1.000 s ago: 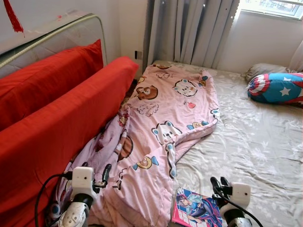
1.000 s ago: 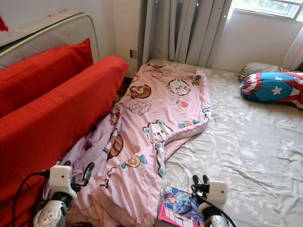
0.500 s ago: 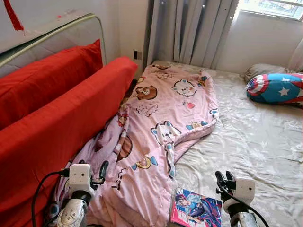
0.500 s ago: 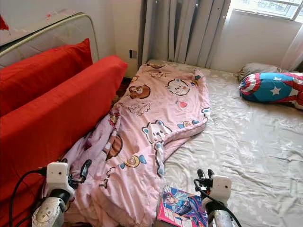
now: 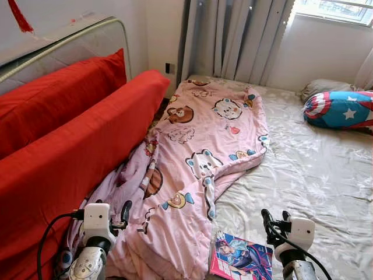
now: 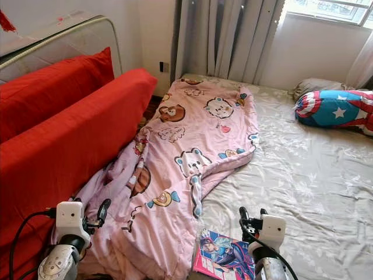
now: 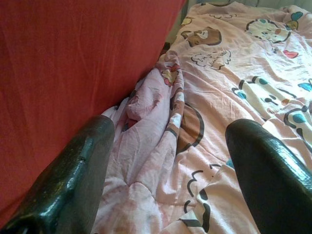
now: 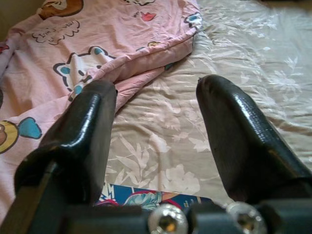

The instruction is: Clean up the room

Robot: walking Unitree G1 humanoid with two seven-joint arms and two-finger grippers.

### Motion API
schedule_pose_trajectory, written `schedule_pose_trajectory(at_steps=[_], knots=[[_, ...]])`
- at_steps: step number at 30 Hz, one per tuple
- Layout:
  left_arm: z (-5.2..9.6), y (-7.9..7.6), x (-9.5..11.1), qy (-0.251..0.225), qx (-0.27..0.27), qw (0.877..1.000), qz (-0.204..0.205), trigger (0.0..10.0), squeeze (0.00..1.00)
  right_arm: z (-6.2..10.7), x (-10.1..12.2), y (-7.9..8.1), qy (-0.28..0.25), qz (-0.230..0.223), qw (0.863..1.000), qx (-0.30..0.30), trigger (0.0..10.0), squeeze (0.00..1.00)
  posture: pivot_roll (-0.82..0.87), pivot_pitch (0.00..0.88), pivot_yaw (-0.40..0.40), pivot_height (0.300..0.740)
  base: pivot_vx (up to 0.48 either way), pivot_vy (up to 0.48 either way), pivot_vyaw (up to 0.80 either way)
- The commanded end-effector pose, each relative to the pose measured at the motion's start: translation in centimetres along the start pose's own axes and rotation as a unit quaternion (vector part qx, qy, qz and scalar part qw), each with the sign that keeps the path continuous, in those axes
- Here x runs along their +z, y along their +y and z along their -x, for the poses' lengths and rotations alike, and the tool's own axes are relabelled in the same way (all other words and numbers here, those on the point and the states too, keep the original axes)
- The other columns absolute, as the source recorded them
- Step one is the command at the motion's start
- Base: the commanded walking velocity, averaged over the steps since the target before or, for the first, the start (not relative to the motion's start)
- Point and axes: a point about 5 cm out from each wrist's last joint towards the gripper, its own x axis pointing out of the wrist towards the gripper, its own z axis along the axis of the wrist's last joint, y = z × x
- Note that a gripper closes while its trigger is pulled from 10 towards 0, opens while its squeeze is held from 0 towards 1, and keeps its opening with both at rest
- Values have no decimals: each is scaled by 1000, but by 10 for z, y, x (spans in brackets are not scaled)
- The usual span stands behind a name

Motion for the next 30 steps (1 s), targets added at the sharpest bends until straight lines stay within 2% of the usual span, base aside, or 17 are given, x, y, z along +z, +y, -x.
schedule_pose_trajectory(at_steps=[1,6,13,23,30], knots=[[0,-5,3,-3,-10,1000,-8,10000,0,-2,3,-4,-1,4,1000,-6,10000,0,71,0,-121,740,0,0,0],[-1,-6,3,-4,-8,1000,-8,10000,0,-3,1,-5,18,14,1000,-9,10000,0,69,0,-123,740,0,0,0],[-1,-9,2,-4,-9,1000,-5,10000,0,-4,2,-6,16,20,1000,-9,10000,0,70,0,-132,704,0,0,0],[1,-11,0,0,-8,1000,-4,10000,0,-7,2,-4,26,26,999,-9,10000,0,69,0,-135,704,0,0,0],[1,-12,-1,2,-7,1000,-4,10000,0,-7,0,-4,33,31,999,-9,10000,0,69,0,-136,657,0,0,0]])
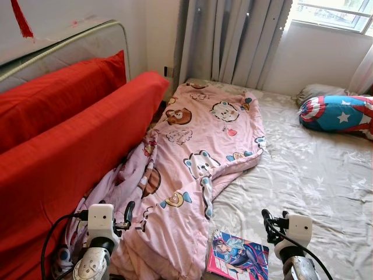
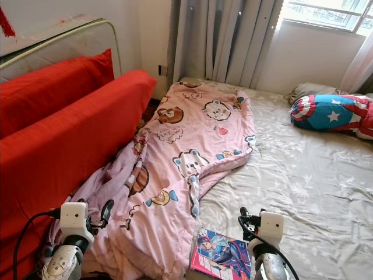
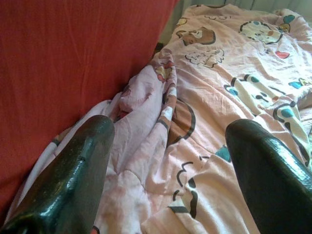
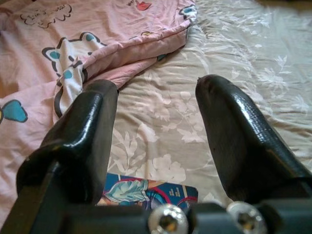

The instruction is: Clean up the room

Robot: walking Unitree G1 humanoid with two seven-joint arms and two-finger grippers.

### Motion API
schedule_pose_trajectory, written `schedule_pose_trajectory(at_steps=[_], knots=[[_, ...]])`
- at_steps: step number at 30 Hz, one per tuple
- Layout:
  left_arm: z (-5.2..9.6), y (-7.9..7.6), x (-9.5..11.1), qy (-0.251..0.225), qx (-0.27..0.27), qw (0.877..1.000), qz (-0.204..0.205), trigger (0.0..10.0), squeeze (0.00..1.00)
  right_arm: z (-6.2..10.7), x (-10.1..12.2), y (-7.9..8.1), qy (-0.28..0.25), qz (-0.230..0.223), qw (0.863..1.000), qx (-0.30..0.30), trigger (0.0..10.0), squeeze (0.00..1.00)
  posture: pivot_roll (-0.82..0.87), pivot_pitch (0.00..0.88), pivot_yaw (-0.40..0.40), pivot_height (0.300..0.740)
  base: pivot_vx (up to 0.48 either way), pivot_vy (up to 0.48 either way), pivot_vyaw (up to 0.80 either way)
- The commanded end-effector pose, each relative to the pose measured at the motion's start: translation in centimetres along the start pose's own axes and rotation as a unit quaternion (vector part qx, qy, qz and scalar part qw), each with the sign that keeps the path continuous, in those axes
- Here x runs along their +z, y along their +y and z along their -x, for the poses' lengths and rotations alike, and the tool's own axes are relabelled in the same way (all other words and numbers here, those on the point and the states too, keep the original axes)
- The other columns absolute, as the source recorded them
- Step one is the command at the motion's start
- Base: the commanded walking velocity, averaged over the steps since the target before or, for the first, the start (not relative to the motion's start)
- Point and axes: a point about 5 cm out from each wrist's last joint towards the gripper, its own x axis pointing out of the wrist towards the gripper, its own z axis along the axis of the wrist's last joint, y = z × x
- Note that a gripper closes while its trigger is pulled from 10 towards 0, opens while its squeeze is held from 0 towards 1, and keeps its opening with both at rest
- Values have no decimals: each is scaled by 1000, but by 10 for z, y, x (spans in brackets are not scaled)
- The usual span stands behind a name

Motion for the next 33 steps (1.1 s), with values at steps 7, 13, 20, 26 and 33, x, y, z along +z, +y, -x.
schedule_pose_trajectory(at_steps=[7,13,20,26,33], knots=[[1,-5,0,2,-10,1000,-9,10000,0,0,2,-3,-8,6,1000,-3,10000,0,72,0,-136,649,0,0,0],[1,-5,0,3,-13,1000,-9,10000,0,0,1,-2,-7,6,1000,-2,10000,0,72,0,-134,649,0,0,0],[1,-5,0,4,-13,1000,-10,10000,0,-1,1,-3,-4,6,1000,-1,10000,0,73,0,-134,649,0,0,0],[3,-6,0,5,-14,1000,-10,10000,0,-2,2,-3,-4,6,1000,-3,10000,0,78,0,-135,649,0,0,0],[4,-4,0,8,-14,1000,-11,10000,0,-1,-1,-3,1,6,1000,-3,10000,0,81,0,-132,649,0,0,0]])
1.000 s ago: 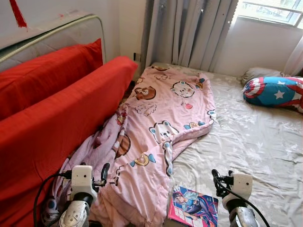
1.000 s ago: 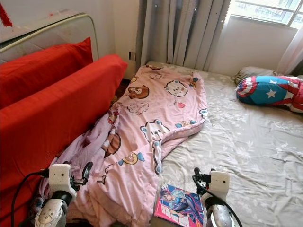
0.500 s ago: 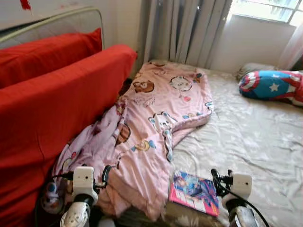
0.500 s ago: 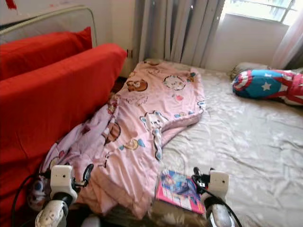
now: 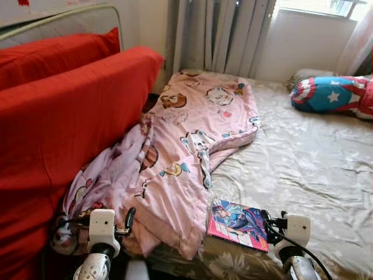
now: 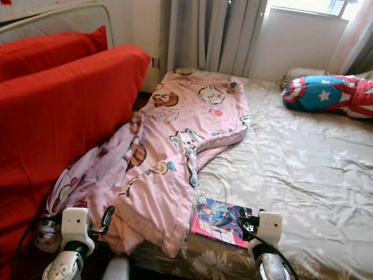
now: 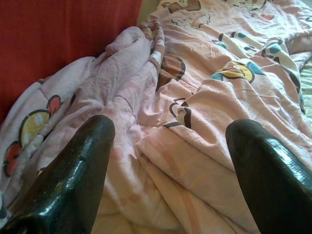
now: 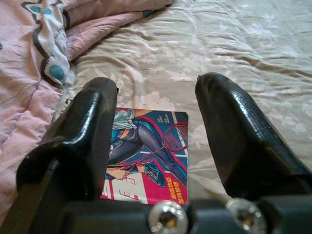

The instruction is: Clean up the room

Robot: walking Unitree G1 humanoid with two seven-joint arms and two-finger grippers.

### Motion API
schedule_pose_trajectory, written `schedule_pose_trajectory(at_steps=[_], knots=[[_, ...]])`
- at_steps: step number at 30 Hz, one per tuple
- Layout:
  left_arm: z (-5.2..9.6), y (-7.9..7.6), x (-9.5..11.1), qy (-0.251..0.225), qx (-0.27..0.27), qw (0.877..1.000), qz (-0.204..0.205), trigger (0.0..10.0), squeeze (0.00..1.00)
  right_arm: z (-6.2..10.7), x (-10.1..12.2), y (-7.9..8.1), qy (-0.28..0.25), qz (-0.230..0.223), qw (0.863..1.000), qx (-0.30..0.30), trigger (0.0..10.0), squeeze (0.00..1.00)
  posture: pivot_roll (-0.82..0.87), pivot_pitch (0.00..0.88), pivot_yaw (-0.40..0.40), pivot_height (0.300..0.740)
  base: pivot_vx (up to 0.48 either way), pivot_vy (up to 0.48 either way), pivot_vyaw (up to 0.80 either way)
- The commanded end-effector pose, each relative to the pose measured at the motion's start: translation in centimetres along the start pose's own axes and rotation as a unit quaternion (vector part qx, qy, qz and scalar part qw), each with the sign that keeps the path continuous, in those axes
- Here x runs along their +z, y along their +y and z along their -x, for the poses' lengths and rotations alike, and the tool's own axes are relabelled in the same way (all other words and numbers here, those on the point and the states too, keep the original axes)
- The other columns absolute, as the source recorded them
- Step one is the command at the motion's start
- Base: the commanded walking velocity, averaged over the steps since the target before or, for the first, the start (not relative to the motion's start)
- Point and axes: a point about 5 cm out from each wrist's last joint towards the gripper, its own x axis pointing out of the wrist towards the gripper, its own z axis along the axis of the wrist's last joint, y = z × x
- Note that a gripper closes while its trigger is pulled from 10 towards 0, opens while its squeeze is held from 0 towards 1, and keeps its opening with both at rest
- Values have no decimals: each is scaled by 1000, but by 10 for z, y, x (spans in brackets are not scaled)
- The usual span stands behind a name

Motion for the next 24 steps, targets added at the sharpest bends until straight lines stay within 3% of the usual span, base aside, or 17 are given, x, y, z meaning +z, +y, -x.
schedule_pose_trajectory(at_steps=[1,24], knots=[[-3,-2,5,-6,-7,1000,1,10000,0,-1,0,-2,1,1,1000,-4,10000,0,82,0,-132,649,0,0,0],[-3,8,7,0,2,1000,2,10000,0,-2,-6,9,12,-17,1000,-7,10000,0,99,0,-116,640,0,0,0]])
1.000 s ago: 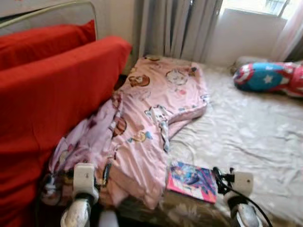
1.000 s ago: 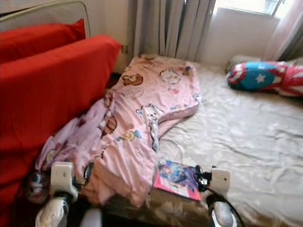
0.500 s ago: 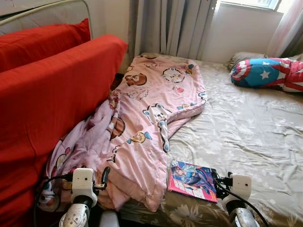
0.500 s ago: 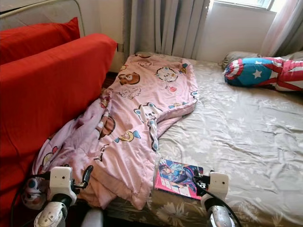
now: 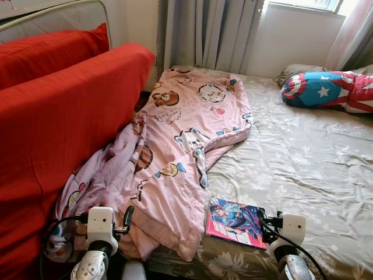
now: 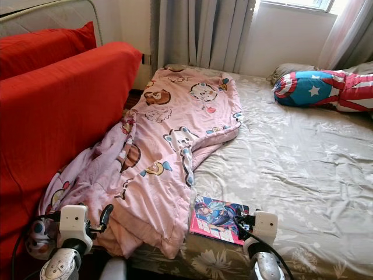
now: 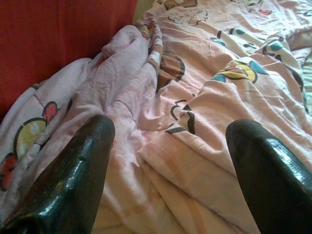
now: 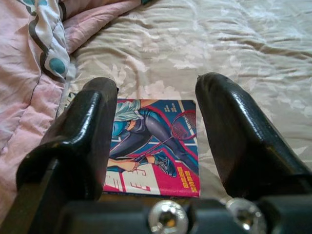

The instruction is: Clean up the room

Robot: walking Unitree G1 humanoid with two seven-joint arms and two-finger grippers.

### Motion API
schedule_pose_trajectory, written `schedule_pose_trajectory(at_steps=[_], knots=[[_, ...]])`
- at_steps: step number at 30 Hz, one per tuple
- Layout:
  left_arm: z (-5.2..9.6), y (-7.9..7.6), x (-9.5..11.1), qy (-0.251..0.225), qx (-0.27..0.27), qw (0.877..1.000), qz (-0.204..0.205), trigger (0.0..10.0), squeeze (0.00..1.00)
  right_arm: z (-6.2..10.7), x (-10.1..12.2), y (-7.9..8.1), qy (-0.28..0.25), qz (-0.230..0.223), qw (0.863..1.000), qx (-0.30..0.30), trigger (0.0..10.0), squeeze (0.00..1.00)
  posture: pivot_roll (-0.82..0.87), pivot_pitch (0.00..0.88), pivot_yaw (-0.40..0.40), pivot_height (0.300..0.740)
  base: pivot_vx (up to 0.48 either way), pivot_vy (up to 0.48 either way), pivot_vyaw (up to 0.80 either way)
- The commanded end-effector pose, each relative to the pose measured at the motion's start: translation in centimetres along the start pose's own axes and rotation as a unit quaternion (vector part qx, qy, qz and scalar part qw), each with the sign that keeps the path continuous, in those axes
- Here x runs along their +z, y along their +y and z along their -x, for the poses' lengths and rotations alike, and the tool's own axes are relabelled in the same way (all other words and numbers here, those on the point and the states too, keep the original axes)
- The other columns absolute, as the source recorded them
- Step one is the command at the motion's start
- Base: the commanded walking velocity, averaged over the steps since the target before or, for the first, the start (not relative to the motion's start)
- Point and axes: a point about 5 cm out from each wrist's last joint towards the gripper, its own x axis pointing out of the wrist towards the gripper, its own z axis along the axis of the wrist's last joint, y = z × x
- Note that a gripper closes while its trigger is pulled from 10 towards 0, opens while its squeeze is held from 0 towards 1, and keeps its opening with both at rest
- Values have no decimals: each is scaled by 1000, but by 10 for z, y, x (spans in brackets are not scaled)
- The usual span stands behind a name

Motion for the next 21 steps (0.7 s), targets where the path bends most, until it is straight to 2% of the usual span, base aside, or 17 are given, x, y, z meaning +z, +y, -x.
schedule_pose_trajectory(at_steps=[1,4,21], knots=[[-1,1,3,-2,0,1000,7,10000,0,0,0,-2,0,-2,1000,-7,10000,0,99,0,-113,640,0,0,0],[-2,2,4,-2,-1,1000,7,10000,0,-1,1,-2,-1,-4,1000,-10,10000,0,98,0,-108,640,0,0,0],[-5,-1,8,-1,-7,1000,14,10000,0,-1,0,-6,3,-4,1000,-23,10000,0,98,0,-102,640,293,0,0]])
